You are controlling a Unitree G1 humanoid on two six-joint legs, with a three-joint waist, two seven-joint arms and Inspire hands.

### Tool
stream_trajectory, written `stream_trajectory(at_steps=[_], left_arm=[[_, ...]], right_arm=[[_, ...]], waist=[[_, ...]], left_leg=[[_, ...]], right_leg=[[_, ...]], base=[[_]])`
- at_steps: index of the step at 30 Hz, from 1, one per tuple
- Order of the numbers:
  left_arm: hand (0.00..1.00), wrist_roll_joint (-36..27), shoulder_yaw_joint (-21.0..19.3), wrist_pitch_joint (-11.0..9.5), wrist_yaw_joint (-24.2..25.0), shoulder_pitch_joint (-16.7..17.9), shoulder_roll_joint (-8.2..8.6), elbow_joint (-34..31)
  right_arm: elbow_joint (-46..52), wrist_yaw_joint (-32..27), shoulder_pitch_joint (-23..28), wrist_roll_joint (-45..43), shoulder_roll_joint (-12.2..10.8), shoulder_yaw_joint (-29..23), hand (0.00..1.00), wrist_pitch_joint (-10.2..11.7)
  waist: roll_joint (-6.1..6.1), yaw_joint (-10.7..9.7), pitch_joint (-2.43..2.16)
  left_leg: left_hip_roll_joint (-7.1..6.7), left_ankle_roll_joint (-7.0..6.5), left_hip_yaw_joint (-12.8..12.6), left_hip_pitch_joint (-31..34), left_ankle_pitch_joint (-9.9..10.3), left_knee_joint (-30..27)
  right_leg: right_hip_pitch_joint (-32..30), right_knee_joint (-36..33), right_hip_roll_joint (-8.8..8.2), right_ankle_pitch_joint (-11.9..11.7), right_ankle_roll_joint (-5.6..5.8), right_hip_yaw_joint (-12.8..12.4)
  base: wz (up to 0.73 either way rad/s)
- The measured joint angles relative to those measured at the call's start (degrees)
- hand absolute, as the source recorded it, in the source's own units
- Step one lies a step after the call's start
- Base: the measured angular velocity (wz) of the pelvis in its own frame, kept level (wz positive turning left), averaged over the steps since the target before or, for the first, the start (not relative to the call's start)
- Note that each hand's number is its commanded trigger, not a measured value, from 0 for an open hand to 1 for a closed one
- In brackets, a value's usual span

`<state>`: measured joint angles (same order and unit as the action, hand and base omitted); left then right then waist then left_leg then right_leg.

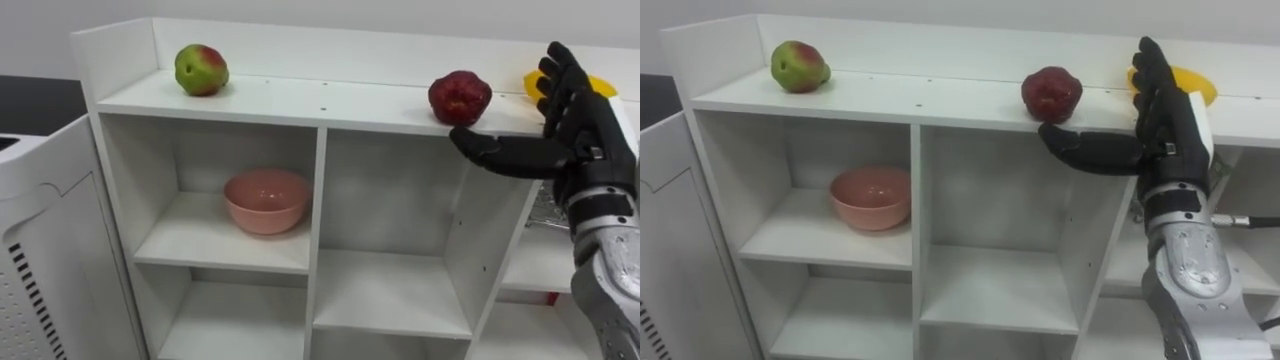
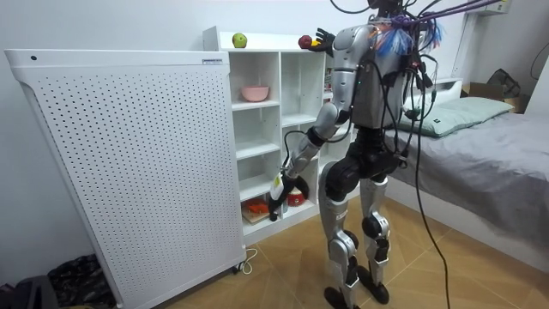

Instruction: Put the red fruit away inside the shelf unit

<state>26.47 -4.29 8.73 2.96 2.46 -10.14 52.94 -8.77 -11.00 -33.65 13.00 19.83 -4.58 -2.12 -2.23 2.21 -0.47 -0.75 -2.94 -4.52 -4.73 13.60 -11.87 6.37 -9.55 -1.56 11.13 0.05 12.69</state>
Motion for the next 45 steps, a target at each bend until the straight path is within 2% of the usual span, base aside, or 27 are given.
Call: stream_trajectory(at_steps=[3, 11, 17, 18, 19, 45], left_arm=[[0.0, 0.0, 0.0, 0.0, 0.0, -0.7, -0.06, 0.0], [0.0, 0.0, 0.2, 0.0, 0.9, -2.1, -0.04, 0.4], [0.0, 0.0, 1.0, 0.0, 2.3, -3.2, -0.07, 1.2], [0.0, 0.0, 1.0, 0.0, 2.5, -3.2, -0.07, 1.2], [0.0, 0.0, 1.0, 0.0, 2.6, -3.2, -0.07, 1.2], [0.0, -0.1, 1.1, 0.0, 4.0, -4.2, -0.07, 1.2]], right_arm=[[0.0, 0.0, -0.1, -0.1, 0.3, 0.8, 0.0, 0.0], [0.1, 1.9, -0.9, -0.1, 0.4, 1.7, 0.0, -0.4], [0.1, 3.5, -2.2, -1.0, 0.4, 3.4, 0.0, -0.5], [0.1, 3.7, -2.3, -1.5, 0.4, 3.4, 0.3, -0.5], [0.1, 4.0, -2.3, -2.1, 0.4, 3.4, 1.0, -0.5], [0.2, 6.7, -4.4, -3.4, 0.4, 3.4, 1.0, -0.4]], waist=[[0.39, 0.1, -0.21], [0.24, 0.4, -0.11], [-0.65, 1.2, 0.51], [-0.79, 1.3, 0.6], [-0.85, 1.3, 0.62], [-0.05, 1.4, 0.44]], left_leg=[[0.0, 0.01, 0.0, -0.1, 0.0, 0.1], [0.01, 0.1, -0.1, 0.0, -0.1, 0.2], [0.02, 0.11, 0.0, 0.2, -0.1, 0.2], [0.0, 0.11, 0.0, 0.2, -0.1, 0.2], [-0.01, 0.11, 0.0, 0.2, -0.1, 0.2], [0.01, 0.11, 0.0, 0.2, -0.1, 0.1]], right_leg=[[0.0, 0.0, 0.05, 0.0, 0.0, 0.0], [-0.2, -0.1, 0.18, 0.0, 0.0, -0.2], [-0.3, 0.0, 0.14, 0.0, 0.0, -0.7], [-0.3, 0.0, 0.14, 0.0, 0.0, -0.9], [-0.3, 0.0, 0.15, 0.0, 0.0, -1.0], [-0.5, 0.0, 0.44, 0.0, -0.02, -1.5]], base=[[0.0], [0.0], [0.0], [0.0], [0.0], [0.0]])
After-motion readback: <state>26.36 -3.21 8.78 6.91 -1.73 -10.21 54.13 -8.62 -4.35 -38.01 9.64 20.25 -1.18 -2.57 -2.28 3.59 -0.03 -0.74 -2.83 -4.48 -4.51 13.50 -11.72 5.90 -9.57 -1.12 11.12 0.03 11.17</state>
